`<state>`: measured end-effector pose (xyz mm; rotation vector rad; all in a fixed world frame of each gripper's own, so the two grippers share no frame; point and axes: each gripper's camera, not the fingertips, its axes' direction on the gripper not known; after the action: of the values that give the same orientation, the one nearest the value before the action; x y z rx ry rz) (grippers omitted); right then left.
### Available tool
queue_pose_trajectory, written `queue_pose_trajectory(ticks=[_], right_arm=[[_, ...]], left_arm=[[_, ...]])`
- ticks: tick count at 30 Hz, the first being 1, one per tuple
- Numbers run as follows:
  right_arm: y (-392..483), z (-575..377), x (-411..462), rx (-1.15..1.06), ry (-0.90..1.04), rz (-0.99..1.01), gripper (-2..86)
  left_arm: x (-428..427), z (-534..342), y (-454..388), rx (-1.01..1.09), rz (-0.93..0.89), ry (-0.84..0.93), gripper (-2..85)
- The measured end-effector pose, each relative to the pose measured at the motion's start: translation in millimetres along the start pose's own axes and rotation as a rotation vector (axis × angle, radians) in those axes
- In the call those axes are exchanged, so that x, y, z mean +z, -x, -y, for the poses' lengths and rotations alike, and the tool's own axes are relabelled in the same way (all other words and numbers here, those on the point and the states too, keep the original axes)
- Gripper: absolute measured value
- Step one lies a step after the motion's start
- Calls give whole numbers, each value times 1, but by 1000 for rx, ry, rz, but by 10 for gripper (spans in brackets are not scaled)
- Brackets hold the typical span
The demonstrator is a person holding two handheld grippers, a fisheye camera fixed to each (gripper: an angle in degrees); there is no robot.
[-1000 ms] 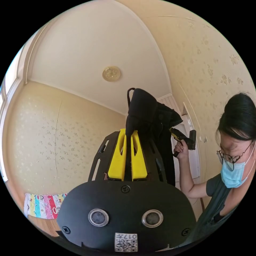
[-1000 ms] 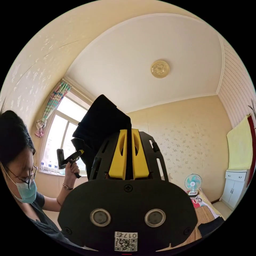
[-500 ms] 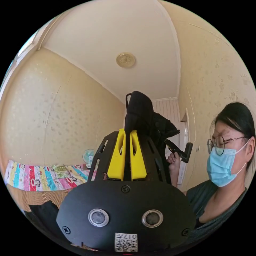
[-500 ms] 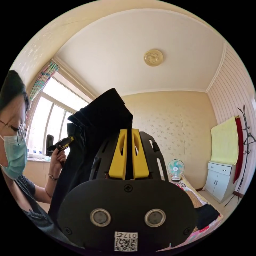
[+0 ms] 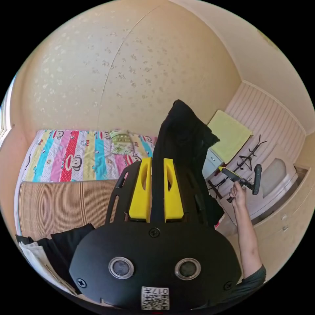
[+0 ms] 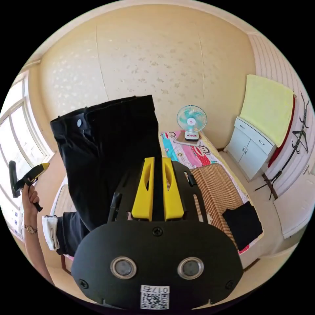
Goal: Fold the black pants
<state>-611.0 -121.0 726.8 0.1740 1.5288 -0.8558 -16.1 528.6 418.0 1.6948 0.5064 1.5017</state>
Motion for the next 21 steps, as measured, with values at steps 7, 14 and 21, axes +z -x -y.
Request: queue_pose_trajectory(ticks=[7, 14, 21], right_arm=[[7, -184, 167, -292, 305, 230, 72], [0, -376, 232, -68, 573, 524, 86], [22, -413, 222, -63, 514, 633, 63]], left_arm=[[158, -219, 68, 104, -54, 372, 99], [202, -438, 88, -42, -53, 573, 111], [198, -509, 113, -214, 64, 511, 103]])
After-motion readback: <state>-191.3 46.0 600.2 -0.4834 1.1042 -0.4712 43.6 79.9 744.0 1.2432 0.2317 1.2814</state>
